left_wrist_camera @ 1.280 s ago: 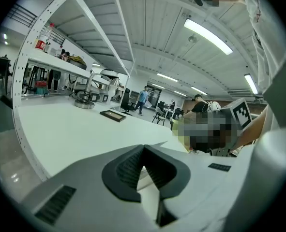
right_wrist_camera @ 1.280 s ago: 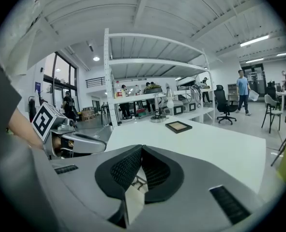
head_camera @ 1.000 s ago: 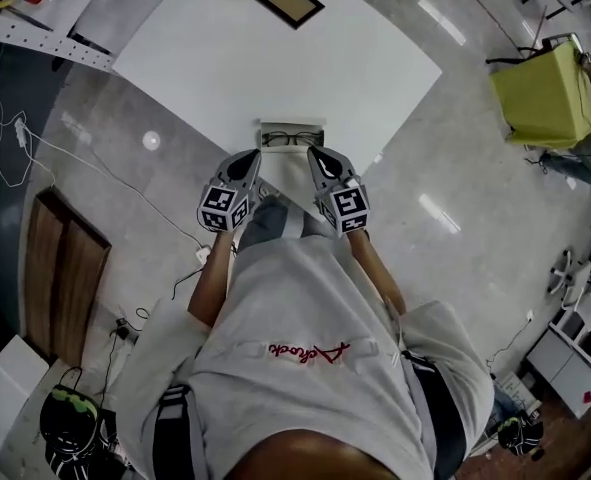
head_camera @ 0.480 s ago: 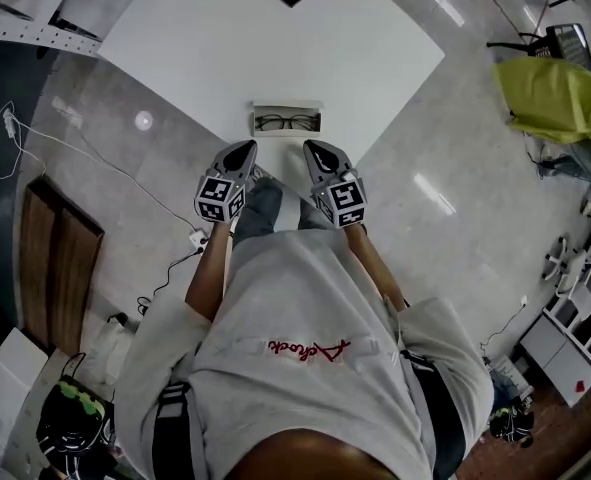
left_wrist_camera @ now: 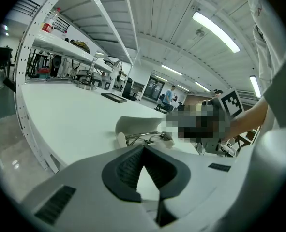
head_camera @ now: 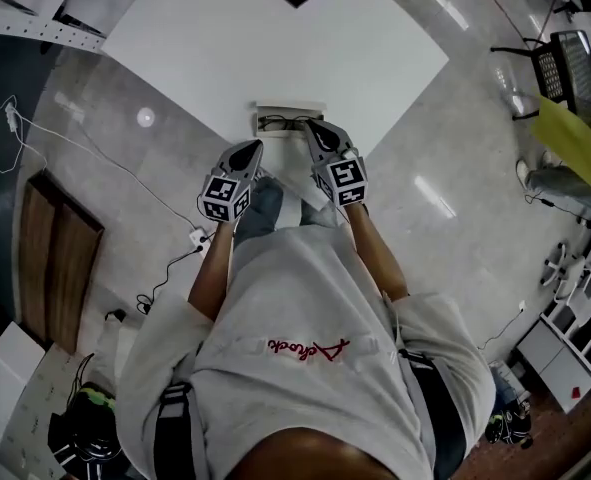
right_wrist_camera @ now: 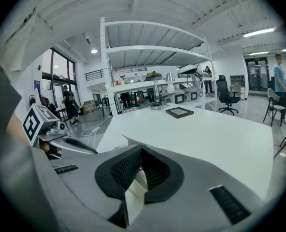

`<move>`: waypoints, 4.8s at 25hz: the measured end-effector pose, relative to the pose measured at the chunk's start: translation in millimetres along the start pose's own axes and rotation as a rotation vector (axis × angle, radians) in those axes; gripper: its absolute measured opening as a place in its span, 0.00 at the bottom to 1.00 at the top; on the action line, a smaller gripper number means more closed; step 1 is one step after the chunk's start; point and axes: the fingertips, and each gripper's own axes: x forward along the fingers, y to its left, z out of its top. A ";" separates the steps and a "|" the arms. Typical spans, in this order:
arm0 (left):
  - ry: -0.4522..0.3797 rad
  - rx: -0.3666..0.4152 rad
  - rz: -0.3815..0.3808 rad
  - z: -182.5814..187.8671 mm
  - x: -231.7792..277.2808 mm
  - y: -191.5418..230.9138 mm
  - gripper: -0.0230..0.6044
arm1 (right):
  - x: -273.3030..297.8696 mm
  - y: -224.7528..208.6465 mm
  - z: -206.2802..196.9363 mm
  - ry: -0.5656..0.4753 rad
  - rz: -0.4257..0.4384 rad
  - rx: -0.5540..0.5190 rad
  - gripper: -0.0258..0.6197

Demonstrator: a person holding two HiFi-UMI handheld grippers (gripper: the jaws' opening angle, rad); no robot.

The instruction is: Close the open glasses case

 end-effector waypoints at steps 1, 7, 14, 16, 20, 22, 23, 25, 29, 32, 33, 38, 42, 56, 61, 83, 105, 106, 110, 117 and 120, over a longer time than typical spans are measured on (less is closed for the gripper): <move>-0.001 -0.001 0.000 0.3 0.2 -0.5 0.08 | 3.3 -1.9 3.1 -0.002 0.001 -0.006 0.09; 0.000 -0.006 -0.002 0.2 -1.4 1.9 0.08 | 19.7 0.5 16.9 0.019 0.027 -0.152 0.09; -0.006 -0.015 -0.001 1.6 -1.9 4.0 0.08 | 24.5 12.3 7.8 0.145 0.031 -0.687 0.09; -0.005 -0.017 -0.005 1.0 -1.0 4.1 0.08 | 25.9 12.7 5.7 0.166 0.022 -0.794 0.09; -0.006 -0.020 -0.010 1.0 0.3 3.5 0.08 | 25.7 10.6 6.0 0.183 -0.012 -0.994 0.09; -0.008 -0.021 -0.009 1.7 -0.2 3.1 0.08 | 25.7 9.3 6.0 0.183 -0.020 -0.995 0.16; -0.008 -0.021 -0.007 1.9 -0.8 3.1 0.08 | 26.1 8.7 4.6 0.188 -0.020 -0.983 0.20; -0.008 -0.019 -0.006 2.2 -1.5 2.6 0.08 | 26.8 6.2 0.9 0.204 -0.020 -0.975 0.21; -0.009 -0.022 -0.002 2.5 -2.4 3.1 0.08 | 30.4 1.8 -0.8 0.219 -0.020 -0.986 0.21; -0.010 -0.024 -0.002 1.7 -3.0 2.2 0.08 | 30.6 1.4 1.2 0.211 -0.025 -0.999 0.10; -0.011 -0.024 -0.002 1.6 -3.2 1.7 0.08 | 30.4 1.8 0.9 0.212 -0.023 -1.007 0.08; -0.014 -0.024 -0.004 3.1 -3.7 2.1 0.08 | 29.1 4.1 -1.4 0.217 -0.007 -0.997 0.07; -0.014 -0.022 -0.007 3.6 -2.6 3.1 0.08 | 25.9 8.2 -4.3 0.221 0.004 -0.995 0.07; -0.025 -0.016 -0.019 8.3 0.3 1.7 0.08 | 3.4 37.8 -47.3 0.266 0.059 -0.967 0.07; -0.025 -0.007 -0.019 11.4 1.6 2.1 0.08 | 5.1 40.0 -73.2 0.314 0.092 -0.944 0.06; -0.050 0.023 -0.038 26.4 5.8 -5.4 0.08 | 3.1 26.3 -25.5 0.187 -0.011 -0.637 0.05; -0.144 0.093 -0.122 68.1 -8.0 -21.2 0.08 | -24.1 17.1 45.8 -0.169 -0.075 0.096 0.04; -0.146 0.098 -0.127 68.8 -11.1 -22.0 0.08 | -26.0 20.7 47.2 -0.179 -0.080 0.094 0.04; -0.169 0.123 -0.141 75.7 -21.1 -23.2 0.08 | -29.6 32.0 55.1 -0.217 -0.102 0.078 0.04; -0.216 0.134 -0.122 81.5 -38.1 -37.2 0.08 | -49.9 44.4 64.8 -0.265 -0.113 0.036 0.04; -0.230 0.141 -0.110 80.2 -42.8 -47.1 0.08 | -64.4 46.5 68.0 -0.292 -0.113 0.020 0.04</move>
